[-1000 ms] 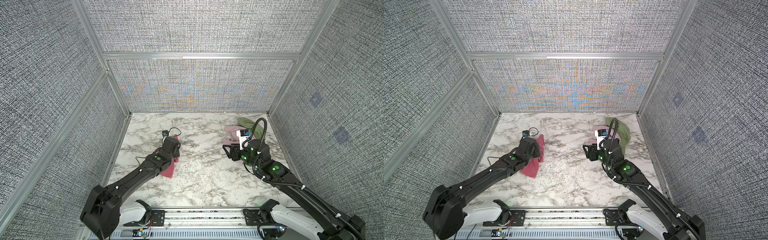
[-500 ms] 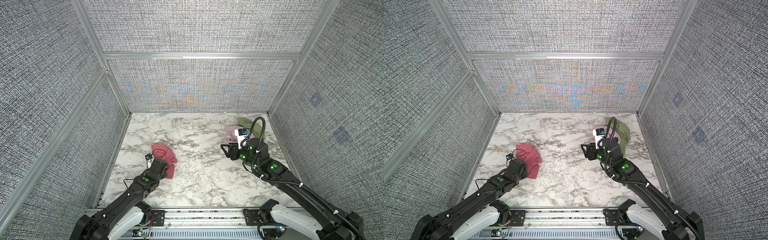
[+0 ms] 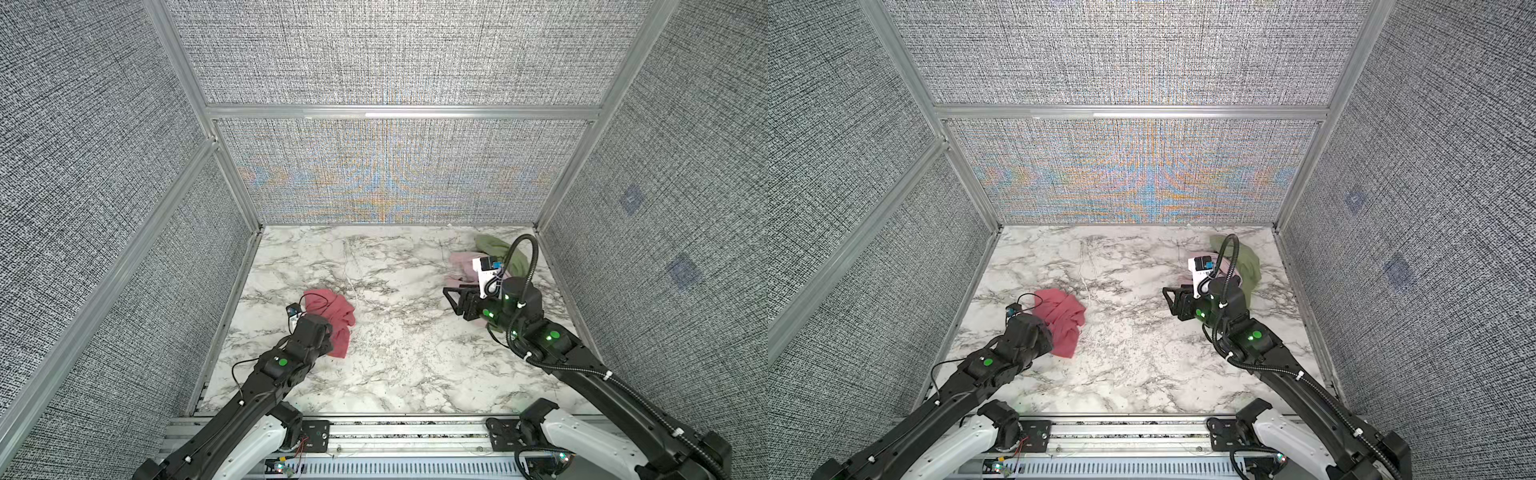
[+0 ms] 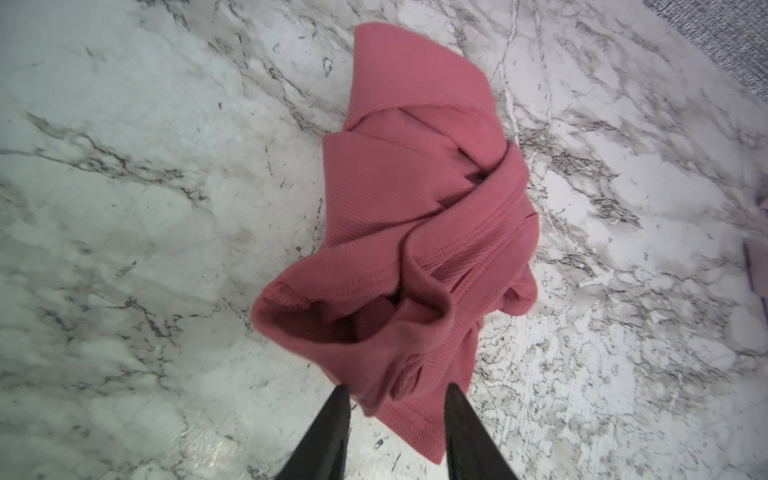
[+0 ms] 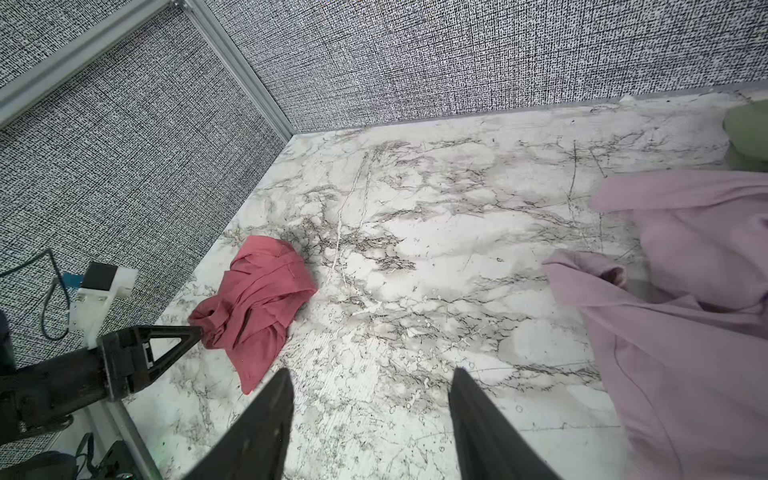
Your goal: Pick out a specific cloth from the pile
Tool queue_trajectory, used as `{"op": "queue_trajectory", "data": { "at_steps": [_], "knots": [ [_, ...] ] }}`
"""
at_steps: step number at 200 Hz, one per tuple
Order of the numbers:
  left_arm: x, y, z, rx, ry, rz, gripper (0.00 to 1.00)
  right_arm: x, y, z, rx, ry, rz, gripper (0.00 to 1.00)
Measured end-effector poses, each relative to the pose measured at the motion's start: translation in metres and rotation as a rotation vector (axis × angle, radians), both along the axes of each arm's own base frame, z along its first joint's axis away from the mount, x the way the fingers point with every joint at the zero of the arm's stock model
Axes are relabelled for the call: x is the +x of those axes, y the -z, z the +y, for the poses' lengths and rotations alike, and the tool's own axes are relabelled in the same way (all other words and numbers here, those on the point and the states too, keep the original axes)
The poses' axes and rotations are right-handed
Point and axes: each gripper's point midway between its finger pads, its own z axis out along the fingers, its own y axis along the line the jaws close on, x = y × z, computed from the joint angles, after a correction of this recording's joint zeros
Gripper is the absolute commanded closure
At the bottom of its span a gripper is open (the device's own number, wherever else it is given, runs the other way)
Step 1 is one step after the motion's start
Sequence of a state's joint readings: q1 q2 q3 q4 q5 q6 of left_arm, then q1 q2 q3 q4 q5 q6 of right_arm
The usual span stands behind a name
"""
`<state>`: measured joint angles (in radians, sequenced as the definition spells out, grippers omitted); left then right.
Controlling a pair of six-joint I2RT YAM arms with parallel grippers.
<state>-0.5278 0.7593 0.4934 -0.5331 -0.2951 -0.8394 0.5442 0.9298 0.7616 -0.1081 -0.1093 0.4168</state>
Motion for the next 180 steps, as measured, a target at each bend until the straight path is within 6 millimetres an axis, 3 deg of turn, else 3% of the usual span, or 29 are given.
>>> {"op": "queue_trajectory", "data": {
  "at_steps": [41,63,116,180],
  "knots": [
    [0.005,-0.03,-0.001,0.026,0.036,-0.054,0.59,0.001,0.001,0.001,0.002,0.001,0.005,0.38],
    [0.013,-0.032,-0.005,0.062,0.07,-0.046,0.6,0.002,0.003,0.002,0.001,0.001,0.01,0.38],
    [0.037,0.015,-0.03,0.125,0.161,0.073,0.6,0.005,0.01,0.004,0.0,0.003,0.036,0.38],
    [0.06,0.059,-0.028,0.22,0.103,0.189,0.62,0.013,0.004,0.009,0.001,0.004,0.038,0.38]
  ]
}}
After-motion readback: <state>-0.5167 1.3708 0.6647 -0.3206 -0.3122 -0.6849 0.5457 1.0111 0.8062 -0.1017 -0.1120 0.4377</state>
